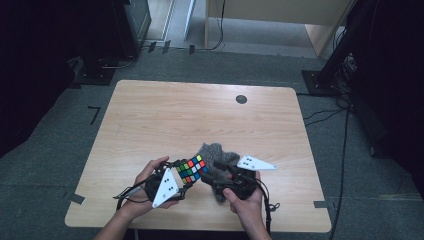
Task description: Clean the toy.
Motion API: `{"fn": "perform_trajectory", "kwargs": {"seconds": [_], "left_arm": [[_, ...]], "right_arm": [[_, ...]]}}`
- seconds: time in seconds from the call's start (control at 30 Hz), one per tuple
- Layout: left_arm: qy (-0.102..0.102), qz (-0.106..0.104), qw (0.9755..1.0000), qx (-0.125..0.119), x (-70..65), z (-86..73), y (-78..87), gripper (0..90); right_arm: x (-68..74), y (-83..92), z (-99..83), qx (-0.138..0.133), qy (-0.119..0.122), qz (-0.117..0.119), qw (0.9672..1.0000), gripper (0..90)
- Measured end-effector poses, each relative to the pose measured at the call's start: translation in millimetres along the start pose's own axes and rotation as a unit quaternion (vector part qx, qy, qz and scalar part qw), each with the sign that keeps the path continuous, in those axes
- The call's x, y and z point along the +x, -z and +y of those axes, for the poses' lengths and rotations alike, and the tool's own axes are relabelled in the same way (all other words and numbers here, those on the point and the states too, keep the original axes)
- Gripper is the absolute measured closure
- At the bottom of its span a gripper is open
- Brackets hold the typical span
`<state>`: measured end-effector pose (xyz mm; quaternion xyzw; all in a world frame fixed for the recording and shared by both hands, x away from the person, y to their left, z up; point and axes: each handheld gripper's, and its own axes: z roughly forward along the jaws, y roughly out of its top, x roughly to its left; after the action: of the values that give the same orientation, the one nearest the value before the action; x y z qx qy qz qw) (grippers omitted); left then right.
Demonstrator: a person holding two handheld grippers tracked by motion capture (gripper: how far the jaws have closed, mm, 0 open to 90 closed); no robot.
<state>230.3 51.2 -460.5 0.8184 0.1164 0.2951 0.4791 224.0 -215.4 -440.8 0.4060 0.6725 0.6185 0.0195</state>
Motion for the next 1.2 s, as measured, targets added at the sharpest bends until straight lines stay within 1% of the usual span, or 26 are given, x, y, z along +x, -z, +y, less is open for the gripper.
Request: {"fn": "perform_trajectory", "kwargs": {"seconds": [0.03,0.07,0.1,0.13,0.2,0.23,0.33,0.4,0.43,0.47,0.5,0.53,0.57,0.63,0.7,0.73,0.77,0.8,0.87,0.93,1.0,1.03,1.07,1.13,1.17,1.2], "left_arm": [[0.016,-0.001,0.9999,-0.001,3.9,-1.3,0.9,33.6],[0.032,-0.001,0.9995,-0.004,7.0,-2.2,1.5,33.6],[0.045,-0.003,0.9990,-0.007,10.0,-2.8,2.2,33.6],[0.057,-0.006,0.9983,-0.007,12.4,-3.0,2.7,33.6],[0.071,-0.010,0.9974,-0.010,15.0,-2.7,3.3,33.6],[0.076,-0.014,0.9970,-0.009,16.0,-2.4,3.4,33.6],[0.091,-0.029,0.9954,-0.004,17.7,-3.1,2.3,33.6],[0.102,-0.038,0.9941,-0.001,18.8,-4.0,1.5,33.6],[0.105,-0.043,0.9935,-0.001,19.3,-4.2,1.4,33.5],[0.110,-0.050,0.9927,0.000,20.0,-4.2,1.1,33.6],[0.110,-0.051,0.9926,0.001,20.1,-4.0,0.9,33.6],[0.110,-0.050,0.9926,0.004,19.9,-3.7,0.3,33.6],[0.111,-0.049,0.9926,0.008,19.8,-3.7,-0.3,33.6],[0.108,-0.050,0.9928,0.014,19.2,-4.5,-1.6,33.6],[0.101,-0.051,0.9934,0.020,18.1,-6.0,-2.6,33.6],[0.099,-0.052,0.9935,0.021,17.7,-6.5,-3.1,33.6],[0.098,-0.054,0.9934,0.022,16.8,-6.7,-3.8,33.7],[0.094,-0.055,0.9937,0.023,15.9,-6.6,-4.4,33.7],[0.087,-0.057,0.9942,0.027,13.4,-6.3,-5.6,33.7],[0.074,-0.062,0.9947,0.034,8.8,-6.0,-7.9,33.7],[0.065,-0.069,0.9948,0.035,3.5,-4.4,-9.8,33.6],[0.062,-0.075,0.9949,0.027,0.7,-2.5,-9.6,33.7],[0.063,-0.079,0.9947,0.021,-0.4,-1.1,-8.8,33.7],[0.059,-0.083,0.9948,0.007,-1.9,2.1,-5.4,33.8],[0.058,-0.086,0.9946,0.001,-1.1,3.0,-2.9,33.8],[0.061,-0.090,0.9941,-0.007,0.4,3.3,-0.7,33.9]], "right_arm": [[-2.9,4.5,1.6,-0.015,-0.005,-0.007,0.9999,27.1],[-6.1,7.2,2.4,-0.018,-0.007,-0.016,0.9997,27.1],[-9.3,7.6,1.9,-0.013,0.000,-0.033,0.9994,27.1],[-12.3,5.8,-0.1,0.002,0.016,-0.064,0.9978,27.9],[-18.7,-2.0,-8.2,0.041,0.046,-0.126,0.9901,31.1],[-21.6,-6.3,-13.1,0.058,0.056,-0.140,0.9868,35.3],[-26.7,-20.4,-24.3,0.106,0.068,-0.149,0.9808,39.3],[-27.3,-27.5,-29.6,0.135,0.082,-0.165,0.9736,43.5],[-29.0,-32.0,-33.9,0.155,0.090,-0.177,0.9677,47.4],[-30.3,-34.1,-36.5,0.164,0.093,-0.184,0.9647,51.1],[-32.1,-36.0,-39.5,0.177,0.090,-0.192,0.9609,62.9],[-32.7,-36.1,-40.2,0.181,0.087,-0.197,0.9597,68.9],[-33.0,-34.2,-39.6,0.176,0.083,-0.201,0.9600,76.5],[-31.5,-29.5,-35.8,0.163,0.083,-0.202,0.9622,79.6],[-27.5,-21.9,-29.8,0.130,0.080,-0.201,0.9676,80.5],[-25.2,-17.0,-26.1,0.107,0.077,-0.198,0.9713,80.6],[-22.5,-11.3,-22.2,0.081,0.070,-0.187,0.9766,80.7],[-18.3,-3.6,-17.2,0.045,0.065,-0.165,0.9831,80.7],[-8.4,7.8,-9.5,-0.010,0.070,-0.119,0.9904,80.7],[2.8,12.6,-3.5,-0.035,0.087,-0.072,0.9930,80.6],[17.9,11.4,0.0,-0.042,0.107,-0.031,0.9928,80.5],[21.4,9.5,0.0,-0.038,0.110,-0.023,0.9929,80.3],[25.3,5.0,-1.4,-0.025,0.113,-0.022,0.9931,80.3],[24.2,-0.6,-6.9,-0.015,0.114,-0.044,0.9924,80.1],[21.2,-1.0,-8.5,-0.016,0.104,-0.046,0.9934,80.1],[14.7,-0.2,-9.7,-0.016,0.083,-0.055,0.9950,80.0]]}}
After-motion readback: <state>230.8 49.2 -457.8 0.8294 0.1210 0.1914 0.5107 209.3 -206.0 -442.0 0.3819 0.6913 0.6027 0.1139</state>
